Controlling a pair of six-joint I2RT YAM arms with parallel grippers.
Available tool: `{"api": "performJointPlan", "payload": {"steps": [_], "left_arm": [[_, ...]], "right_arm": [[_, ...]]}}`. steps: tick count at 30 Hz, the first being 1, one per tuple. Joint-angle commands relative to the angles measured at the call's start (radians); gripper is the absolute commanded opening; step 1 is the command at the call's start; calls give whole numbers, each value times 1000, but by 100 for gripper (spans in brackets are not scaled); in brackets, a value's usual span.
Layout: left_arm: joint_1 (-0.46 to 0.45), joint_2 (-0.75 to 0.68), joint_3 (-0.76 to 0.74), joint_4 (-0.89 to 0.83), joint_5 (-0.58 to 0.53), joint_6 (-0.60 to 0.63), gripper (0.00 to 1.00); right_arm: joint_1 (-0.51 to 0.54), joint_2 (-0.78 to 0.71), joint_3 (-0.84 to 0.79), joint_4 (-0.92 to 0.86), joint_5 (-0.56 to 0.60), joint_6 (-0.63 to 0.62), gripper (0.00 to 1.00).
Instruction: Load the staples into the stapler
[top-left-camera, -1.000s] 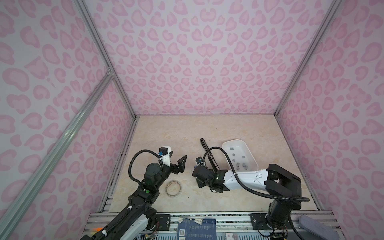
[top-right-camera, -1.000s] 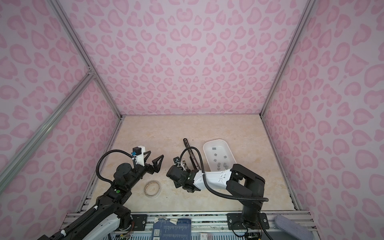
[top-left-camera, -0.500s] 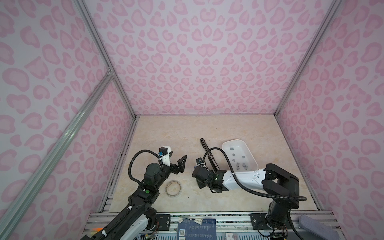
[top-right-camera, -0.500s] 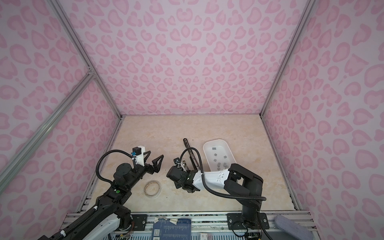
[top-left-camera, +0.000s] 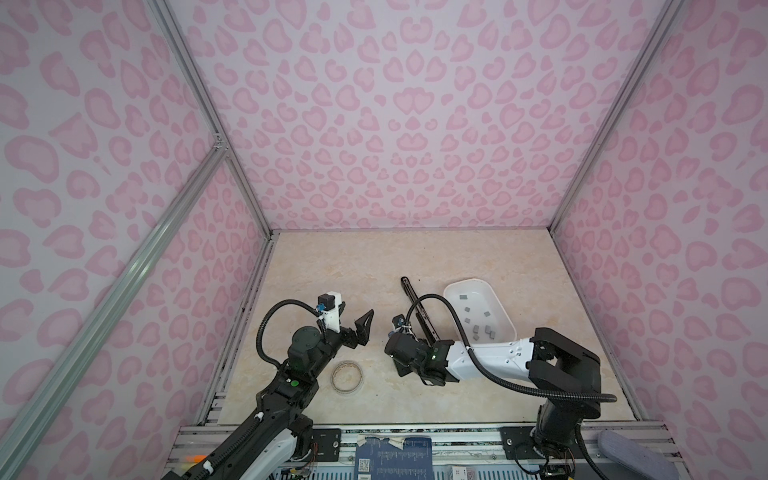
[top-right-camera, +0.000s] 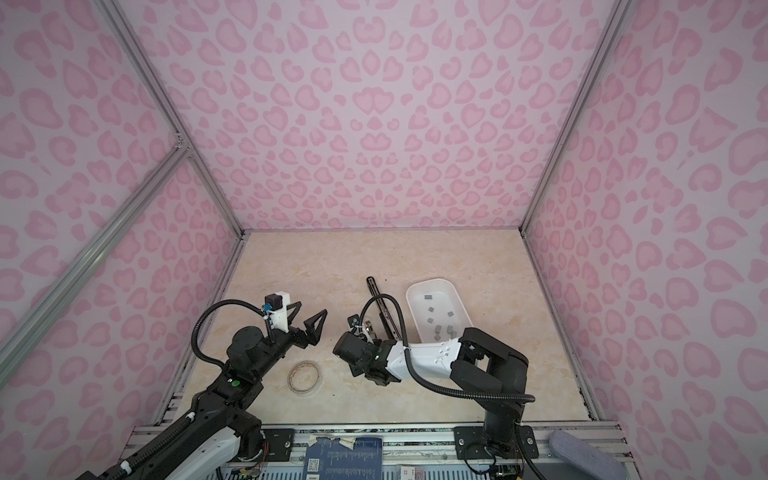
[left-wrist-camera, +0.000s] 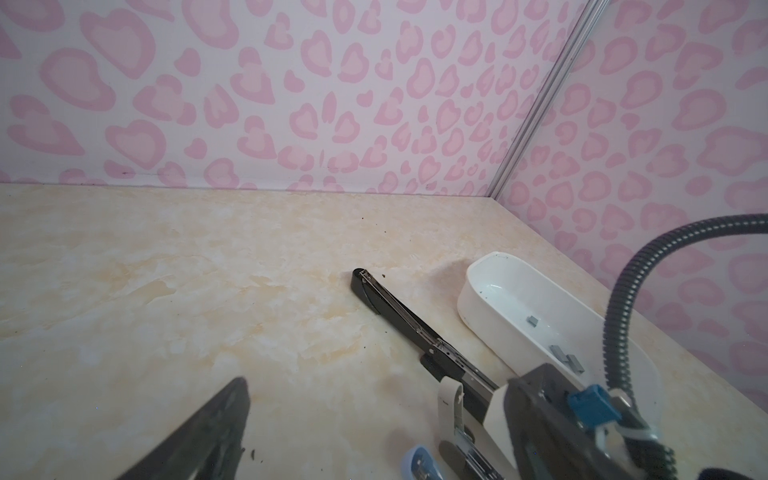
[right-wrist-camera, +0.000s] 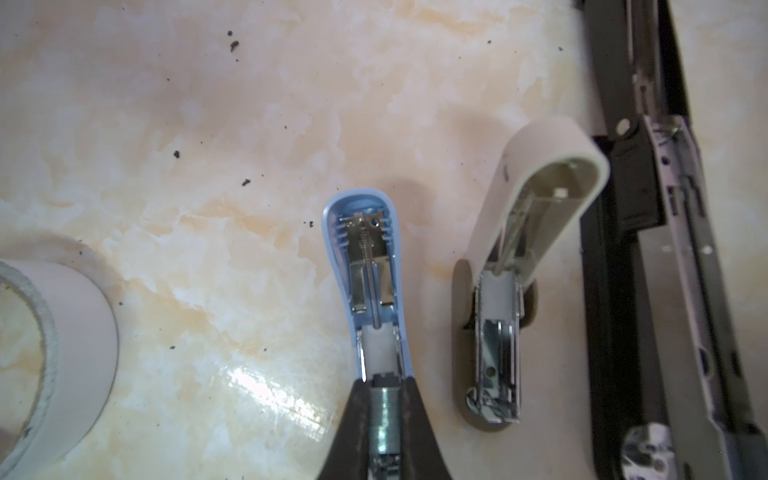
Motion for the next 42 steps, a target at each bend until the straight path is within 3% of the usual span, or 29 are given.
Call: {"api": "performJointPlan", "payload": {"steps": [1, 31, 42], "left_arm": [[0, -5, 2, 15, -3, -3, 96], [-1, -10, 2, 11, -3, -3, 96], [0, -16, -3, 10, -1, -4, 96]], "right_arm": [[1, 11, -5, -3, 17, 4, 2], [14, 19, -3, -45, -6, 28, 4], [23, -5, -14, -44, 8, 35, 17]]}}
